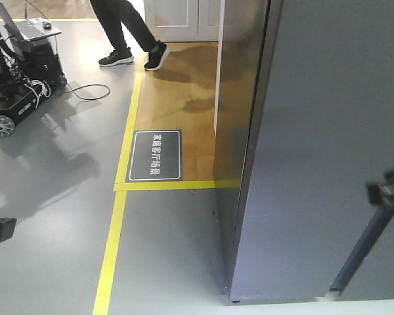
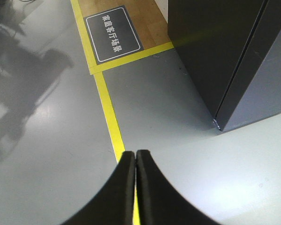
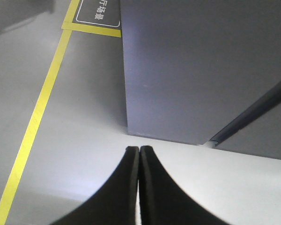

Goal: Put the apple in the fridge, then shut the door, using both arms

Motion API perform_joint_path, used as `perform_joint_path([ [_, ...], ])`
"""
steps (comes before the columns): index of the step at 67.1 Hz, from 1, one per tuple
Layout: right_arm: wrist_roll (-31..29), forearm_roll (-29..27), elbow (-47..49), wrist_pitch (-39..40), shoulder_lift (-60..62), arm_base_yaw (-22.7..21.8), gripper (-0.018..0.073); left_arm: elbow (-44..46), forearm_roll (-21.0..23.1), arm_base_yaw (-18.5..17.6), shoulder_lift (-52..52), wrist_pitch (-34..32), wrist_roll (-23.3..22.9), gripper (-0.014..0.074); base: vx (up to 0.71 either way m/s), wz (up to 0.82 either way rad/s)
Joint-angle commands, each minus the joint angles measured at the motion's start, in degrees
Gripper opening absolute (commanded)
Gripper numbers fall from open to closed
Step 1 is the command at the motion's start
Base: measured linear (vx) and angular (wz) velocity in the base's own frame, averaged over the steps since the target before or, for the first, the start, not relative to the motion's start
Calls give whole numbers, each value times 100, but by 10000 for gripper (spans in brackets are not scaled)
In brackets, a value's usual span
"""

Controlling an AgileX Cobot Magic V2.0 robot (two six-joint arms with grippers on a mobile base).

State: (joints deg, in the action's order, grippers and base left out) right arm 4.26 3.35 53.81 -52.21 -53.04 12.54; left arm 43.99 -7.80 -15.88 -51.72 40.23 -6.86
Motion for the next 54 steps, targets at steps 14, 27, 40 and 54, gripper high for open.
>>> perform_joint_path([
  [14, 30, -262, -809, -290, 1621, 16, -3, 156, -39, 5, 71, -315, -41, -6, 0, 0],
  [27, 30, -208, -1208, -306, 2245, 16, -3, 156, -39, 5, 71, -315, -41, -6, 0, 0],
  [40, 35, -335, -1228, -313, 2430, 16, -3, 156, -39, 5, 71, -315, -41, -6, 0, 0],
  [54, 35, -370, -1228, -313, 2430, 16, -3, 156, -39, 5, 71, -315, -41, -6, 0, 0],
])
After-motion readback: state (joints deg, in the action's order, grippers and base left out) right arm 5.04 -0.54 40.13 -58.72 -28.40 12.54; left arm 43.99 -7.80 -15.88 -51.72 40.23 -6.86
